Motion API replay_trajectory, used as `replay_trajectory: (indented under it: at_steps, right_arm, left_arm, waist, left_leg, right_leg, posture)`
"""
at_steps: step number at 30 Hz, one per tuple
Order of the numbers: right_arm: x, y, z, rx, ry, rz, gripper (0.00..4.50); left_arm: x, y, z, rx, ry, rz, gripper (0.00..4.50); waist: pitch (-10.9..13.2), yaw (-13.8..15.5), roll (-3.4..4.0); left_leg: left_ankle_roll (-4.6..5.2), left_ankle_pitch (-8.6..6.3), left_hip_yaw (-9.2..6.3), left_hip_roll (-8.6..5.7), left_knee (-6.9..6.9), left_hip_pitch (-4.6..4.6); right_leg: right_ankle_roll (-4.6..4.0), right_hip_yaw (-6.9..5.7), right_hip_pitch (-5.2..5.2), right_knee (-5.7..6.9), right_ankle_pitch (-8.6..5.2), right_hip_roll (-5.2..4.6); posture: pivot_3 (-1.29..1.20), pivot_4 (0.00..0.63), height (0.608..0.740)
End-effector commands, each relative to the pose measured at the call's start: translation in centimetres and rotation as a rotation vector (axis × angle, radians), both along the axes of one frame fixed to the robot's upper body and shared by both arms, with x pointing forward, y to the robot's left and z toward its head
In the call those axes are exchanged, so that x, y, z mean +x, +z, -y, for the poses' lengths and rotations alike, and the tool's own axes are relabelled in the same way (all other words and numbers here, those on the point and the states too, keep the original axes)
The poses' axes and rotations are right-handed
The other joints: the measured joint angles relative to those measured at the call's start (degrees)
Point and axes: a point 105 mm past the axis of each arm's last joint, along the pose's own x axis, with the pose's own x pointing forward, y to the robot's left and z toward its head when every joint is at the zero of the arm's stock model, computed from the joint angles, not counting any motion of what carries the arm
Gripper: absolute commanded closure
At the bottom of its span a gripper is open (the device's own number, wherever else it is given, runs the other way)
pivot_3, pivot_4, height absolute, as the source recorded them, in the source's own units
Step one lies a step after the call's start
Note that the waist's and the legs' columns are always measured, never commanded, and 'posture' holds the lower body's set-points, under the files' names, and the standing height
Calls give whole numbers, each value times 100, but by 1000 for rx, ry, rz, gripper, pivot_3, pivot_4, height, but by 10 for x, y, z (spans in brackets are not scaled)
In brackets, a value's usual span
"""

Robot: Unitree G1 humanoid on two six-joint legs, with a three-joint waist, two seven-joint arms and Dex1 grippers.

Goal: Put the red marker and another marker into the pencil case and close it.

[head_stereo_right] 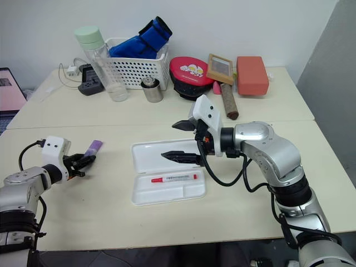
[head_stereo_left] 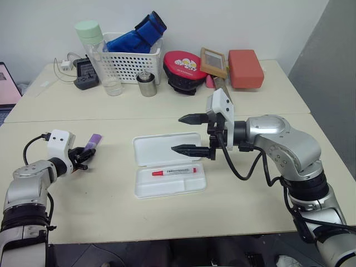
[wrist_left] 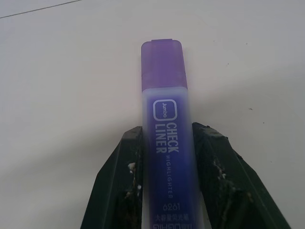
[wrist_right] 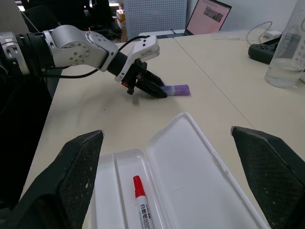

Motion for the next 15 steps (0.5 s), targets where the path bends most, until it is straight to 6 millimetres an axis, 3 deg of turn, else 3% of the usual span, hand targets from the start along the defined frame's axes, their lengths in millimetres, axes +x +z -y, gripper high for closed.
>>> replay_trajectory:
  at_steps: [1,3,7,10,15]
  right_arm:
    - [-10,16,9,32,38,87,0]
    - [-16,17,14,32,65,94,0]
    - [-29,11,30,-11,113,75,0]
    - [-38,0,43,-81,143,36,0]
    - [-34,-10,60,-130,73,19,0]
  left_arm:
    - [-16,45,38,19,-251,119,3296]
    - [-34,67,73,-4,-436,174,3296]
    - [-71,87,121,0,-698,162,3296]
    - [-95,83,146,11,-844,65,3296]
    - [-99,61,182,91,-986,-22,3296]
  waist:
    - [0,-15,0]
    - [1,13,-1]
    - [2,74,-2]
    - [6,79,6]
    - [9,64,10]
  left_leg:
    - [0,0,2,-1,-1,-1]
    - [-1,0,-1,0,-1,-15]
    - [-2,0,-23,0,-1,-30]
    - [-2,0,-28,-6,-1,-23]
    - [0,0,-19,0,-2,-10]
  right_leg:
    - [0,2,-1,-2,0,-2]
    - [0,5,-5,-14,0,-10]
    - [-1,2,-7,-21,0,-16]
    - [-2,-2,6,-25,0,-18]
    - [-1,-4,12,-15,-1,0]
  posture:
    - [0,150,740]
    - [0,150,740]
    - [0,150,740]
    - [0,150,740]
    - [0,150,740]
